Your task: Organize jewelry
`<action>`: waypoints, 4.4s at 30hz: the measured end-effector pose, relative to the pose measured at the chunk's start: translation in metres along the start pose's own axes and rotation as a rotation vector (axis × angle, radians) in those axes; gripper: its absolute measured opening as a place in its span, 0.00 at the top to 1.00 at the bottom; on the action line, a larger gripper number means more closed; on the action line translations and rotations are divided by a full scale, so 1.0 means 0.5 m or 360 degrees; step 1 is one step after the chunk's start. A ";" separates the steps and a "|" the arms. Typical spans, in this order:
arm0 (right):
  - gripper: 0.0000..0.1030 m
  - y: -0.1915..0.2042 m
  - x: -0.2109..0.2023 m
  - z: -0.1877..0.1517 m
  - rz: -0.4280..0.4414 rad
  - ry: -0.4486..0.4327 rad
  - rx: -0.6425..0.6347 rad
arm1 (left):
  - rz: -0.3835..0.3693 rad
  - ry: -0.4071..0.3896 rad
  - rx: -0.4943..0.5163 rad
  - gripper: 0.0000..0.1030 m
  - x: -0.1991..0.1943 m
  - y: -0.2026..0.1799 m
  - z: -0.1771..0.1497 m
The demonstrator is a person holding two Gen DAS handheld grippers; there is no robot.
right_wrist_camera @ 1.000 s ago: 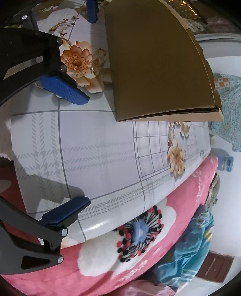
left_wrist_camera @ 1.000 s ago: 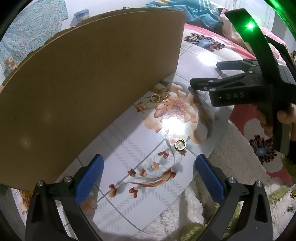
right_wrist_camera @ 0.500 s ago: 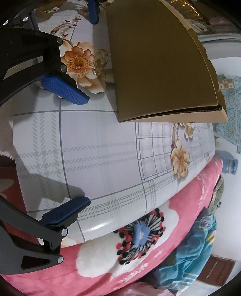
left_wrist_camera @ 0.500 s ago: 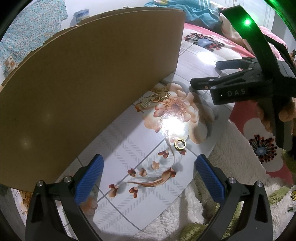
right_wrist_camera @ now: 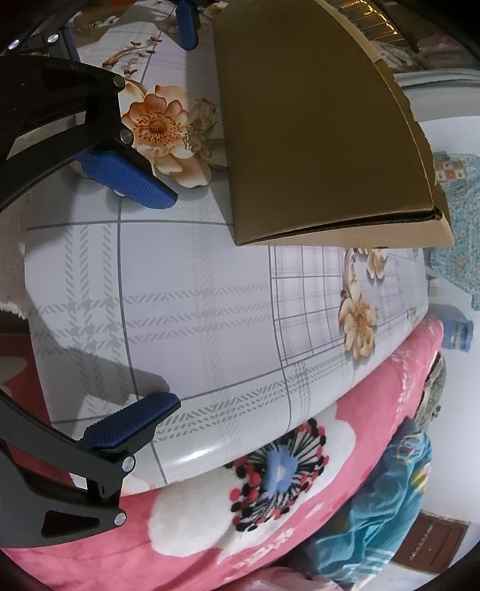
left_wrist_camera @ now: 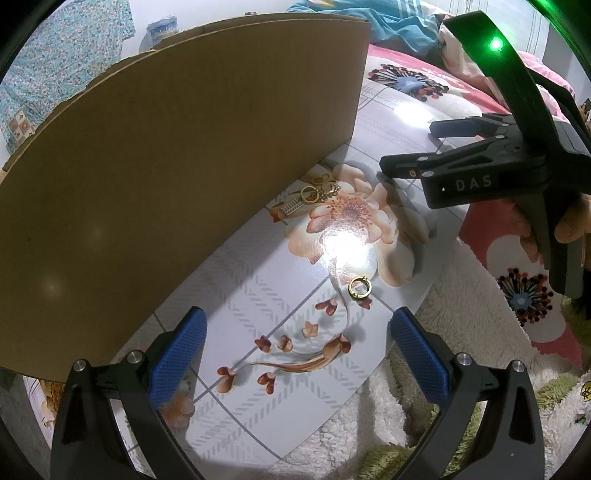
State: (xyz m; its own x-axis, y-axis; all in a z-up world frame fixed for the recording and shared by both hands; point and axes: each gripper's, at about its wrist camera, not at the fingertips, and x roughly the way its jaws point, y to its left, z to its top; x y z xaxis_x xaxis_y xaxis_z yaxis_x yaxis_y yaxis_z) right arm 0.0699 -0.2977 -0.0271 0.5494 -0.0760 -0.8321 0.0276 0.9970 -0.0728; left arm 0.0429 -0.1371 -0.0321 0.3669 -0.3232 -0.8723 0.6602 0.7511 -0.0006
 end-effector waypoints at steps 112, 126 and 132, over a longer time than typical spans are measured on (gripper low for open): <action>0.97 0.115 -0.059 -0.018 0.0433 0.0007 -0.0220 | -0.0116 -0.0243 0.0119 0.90 -0.044 0.052 0.002; 0.98 0.121 -0.054 -0.016 0.0440 -0.0010 -0.0252 | -0.0106 -0.0244 0.0102 0.90 -0.041 0.057 0.005; 0.98 0.111 -0.076 -0.041 0.0443 0.0042 -0.0213 | -0.0116 -0.0246 0.0110 0.90 -0.041 0.056 0.004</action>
State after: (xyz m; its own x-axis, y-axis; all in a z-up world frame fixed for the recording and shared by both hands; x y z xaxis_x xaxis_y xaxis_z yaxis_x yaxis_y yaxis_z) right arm 0.0333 -0.2399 -0.0108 0.4986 0.1974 -0.8440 -0.2319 0.9686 0.0896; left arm 0.0553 -0.1107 -0.0132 0.4091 -0.4641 -0.7856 0.7305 0.6825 -0.0228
